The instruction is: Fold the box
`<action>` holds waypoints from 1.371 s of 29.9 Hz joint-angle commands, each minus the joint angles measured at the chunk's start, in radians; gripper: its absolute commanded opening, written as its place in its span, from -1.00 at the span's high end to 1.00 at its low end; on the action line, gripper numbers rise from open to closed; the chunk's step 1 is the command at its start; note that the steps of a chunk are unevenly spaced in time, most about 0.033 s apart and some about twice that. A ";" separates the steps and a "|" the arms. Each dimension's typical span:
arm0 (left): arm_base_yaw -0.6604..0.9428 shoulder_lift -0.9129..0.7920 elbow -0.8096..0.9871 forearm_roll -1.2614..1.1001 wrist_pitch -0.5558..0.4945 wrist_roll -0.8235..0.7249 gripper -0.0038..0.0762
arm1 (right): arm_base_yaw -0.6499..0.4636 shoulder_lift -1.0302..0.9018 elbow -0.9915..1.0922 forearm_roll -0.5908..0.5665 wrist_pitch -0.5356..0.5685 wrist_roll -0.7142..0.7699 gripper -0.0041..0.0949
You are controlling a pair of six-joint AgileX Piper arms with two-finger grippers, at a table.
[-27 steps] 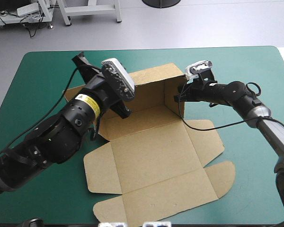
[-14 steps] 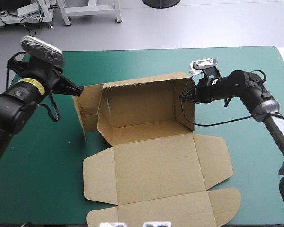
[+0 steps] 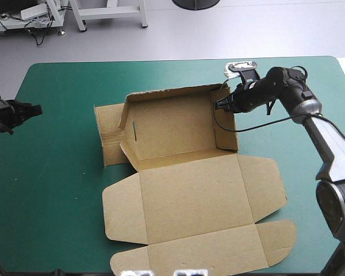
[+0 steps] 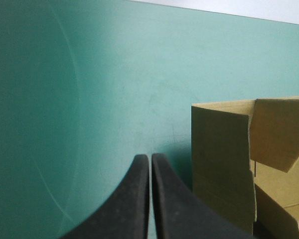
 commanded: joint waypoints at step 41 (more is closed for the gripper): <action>0.123 0.016 0.075 -0.158 0.075 0.103 0.90 | 0.001 0.141 -0.604 -0.148 0.298 0.066 0.23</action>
